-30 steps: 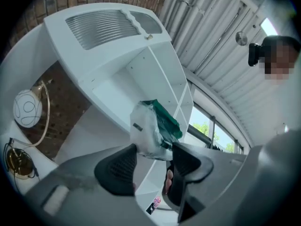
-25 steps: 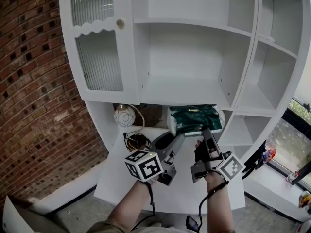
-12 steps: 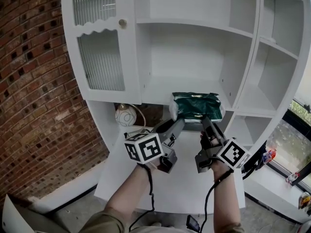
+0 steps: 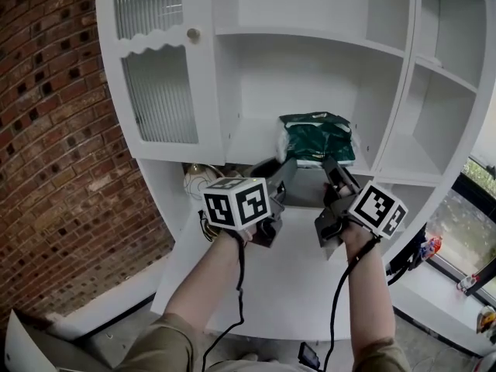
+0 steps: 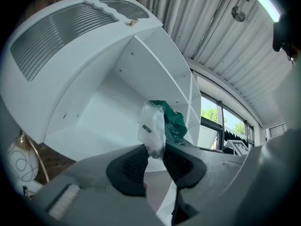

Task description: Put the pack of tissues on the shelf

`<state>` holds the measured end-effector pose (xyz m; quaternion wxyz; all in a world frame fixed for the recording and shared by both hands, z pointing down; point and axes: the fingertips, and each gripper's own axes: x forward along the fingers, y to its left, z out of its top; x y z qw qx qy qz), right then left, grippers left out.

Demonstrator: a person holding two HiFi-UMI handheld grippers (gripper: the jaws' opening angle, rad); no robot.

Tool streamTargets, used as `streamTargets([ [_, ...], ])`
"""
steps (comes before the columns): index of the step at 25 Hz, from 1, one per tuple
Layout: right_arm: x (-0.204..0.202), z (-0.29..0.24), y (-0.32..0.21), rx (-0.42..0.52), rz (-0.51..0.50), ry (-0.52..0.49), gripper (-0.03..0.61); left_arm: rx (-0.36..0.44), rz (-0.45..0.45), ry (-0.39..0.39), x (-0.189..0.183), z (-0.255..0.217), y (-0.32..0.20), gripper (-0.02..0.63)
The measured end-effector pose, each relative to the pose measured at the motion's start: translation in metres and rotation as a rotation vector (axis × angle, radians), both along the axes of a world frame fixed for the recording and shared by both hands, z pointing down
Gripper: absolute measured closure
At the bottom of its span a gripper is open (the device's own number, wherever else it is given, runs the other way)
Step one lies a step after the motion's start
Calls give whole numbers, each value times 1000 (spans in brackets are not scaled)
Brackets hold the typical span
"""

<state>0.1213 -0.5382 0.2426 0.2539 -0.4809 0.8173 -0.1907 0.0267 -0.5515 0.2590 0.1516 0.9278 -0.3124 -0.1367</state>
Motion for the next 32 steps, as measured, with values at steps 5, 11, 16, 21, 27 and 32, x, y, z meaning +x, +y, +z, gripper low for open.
streamTargets([
  [5,0,-10,-18,-5,12,81,491,-5,-48,-31,2,-9,-18,497],
  [11,4,2,-38,-52,49,174,491,-41,-83,-104,9,-1,-39,497],
  [16,6,5,-49,-75,83,293,489,9,-120,-221,15,-3,-49,497],
  [21,3,7,-59,-87,105,410,488,47,-170,-311,17,4,-60,494],
  [27,3,22,-73,-165,74,392,488,39,-184,-365,17,14,-72,489],
  [32,4,27,-81,-193,71,370,489,44,-184,-392,17,18,-77,485],
])
